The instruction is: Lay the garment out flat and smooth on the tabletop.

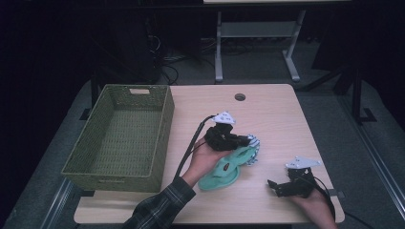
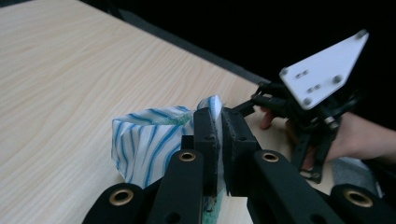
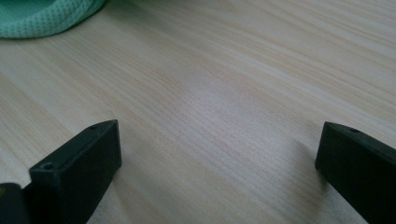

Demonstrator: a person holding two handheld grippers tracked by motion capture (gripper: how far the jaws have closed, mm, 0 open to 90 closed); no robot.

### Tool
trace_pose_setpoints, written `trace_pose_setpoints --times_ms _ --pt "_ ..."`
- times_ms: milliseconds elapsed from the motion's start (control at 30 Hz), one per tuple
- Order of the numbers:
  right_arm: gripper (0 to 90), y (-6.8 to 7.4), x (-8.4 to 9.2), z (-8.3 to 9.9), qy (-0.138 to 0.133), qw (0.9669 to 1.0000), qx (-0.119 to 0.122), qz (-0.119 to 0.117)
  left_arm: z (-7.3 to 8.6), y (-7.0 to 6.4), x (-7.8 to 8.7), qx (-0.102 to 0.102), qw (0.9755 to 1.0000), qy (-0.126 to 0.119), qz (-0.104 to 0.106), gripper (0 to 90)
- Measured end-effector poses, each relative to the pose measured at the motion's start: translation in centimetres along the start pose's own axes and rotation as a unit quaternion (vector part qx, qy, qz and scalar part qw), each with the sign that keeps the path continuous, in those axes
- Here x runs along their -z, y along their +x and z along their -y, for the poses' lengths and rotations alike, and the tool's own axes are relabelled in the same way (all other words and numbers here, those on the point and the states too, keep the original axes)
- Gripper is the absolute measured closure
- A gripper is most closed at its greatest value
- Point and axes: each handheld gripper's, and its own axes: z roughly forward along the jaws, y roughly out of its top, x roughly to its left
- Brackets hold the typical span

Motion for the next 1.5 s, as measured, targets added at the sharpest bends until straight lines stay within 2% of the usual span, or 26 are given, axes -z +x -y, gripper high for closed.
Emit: trace_pose_setpoints --times_ms 167,300,400,567,600,633,733,800,900,933,1100,1233,1367,1433,1500 --pt "0.0 0.0 0.0 0.0 0.0 1.0 0.0 0.0 -0.8 -0.7 0.9 0.002 0.9996 -0.02 0.02 85.1" --pt "0.0 0.0 0.0 0.0 0.0 1.0 0.0 0.0 -1.5 -1.0 1.6 -0.002 0.9992 -0.032 0.025 85.0" --pt "0.0 0.0 0.0 0.0 0.0 1.0 -0.001 0.0 -1.6 -0.8 1.9 -0.002 0.9992 -0.034 0.022 85.0" --pt "0.0 0.0 0.0 0.0 0.0 1.0 0.0 0.0 -1.1 1.1 2.2 0.012 0.9994 -0.027 0.018 85.0" --pt "0.0 0.0 0.0 0.0 0.0 1.0 0.0 0.0 -1.1 1.1 2.2 0.012 0.9994 -0.027 0.018 85.0" --pt "0.0 0.0 0.0 0.0 0.0 1.0 0.0 0.0 -0.7 1.9 2.3 0.019 0.9994 -0.024 0.012 85.0" --pt "0.0 0.0 0.0 0.0 0.0 1.0 0.0 0.0 -0.1 3.0 2.4 0.029 0.9994 -0.019 0.007 84.9" --pt "0.0 0.0 0.0 0.0 0.0 1.0 0.0 0.0 0.0 3.4 2.4 0.034 0.9992 -0.019 0.008 84.8" --pt "0.0 0.0 0.0 0.0 0.0 1.0 0.001 0.0 0.6 4.5 2.9 0.039 0.9991 -0.016 -0.008 84.6" --pt "0.0 0.0 0.0 0.0 0.0 1.0 0.001 0.0 0.6 4.5 2.9 0.039 0.9991 -0.016 -0.008 84.5" --pt "0.0 0.0 0.0 0.0 0.0 1.0 0.001 0.0 1.4 5.8 3.6 0.047 0.998 -0.01 -0.042 84.3" --pt "0.0 0.0 0.0 0.0 0.0 1.0 0.001 0.0 1.7 6.5 3.8 0.051 0.9971 -0.008 -0.055 84.2" --pt "0.0 0.0 0.0 0.0 0.0 1.0 0.001 0.0 2.5 7.5 4.2 0.048 0.9945 0.005 -0.093 83.7" --pt "0.0 0.0 0.0 0.0 0.0 1.0 0.001 0.0 2.7 7.7 4.1 0.048 0.9932 0.01 -0.105 83.3" --pt "0.0 0.0 0.0 0.0 0.0 1.0 0.001 0.0 3.0 8.0 3.9 0.052 0.991 0.013 -0.123 82.6"
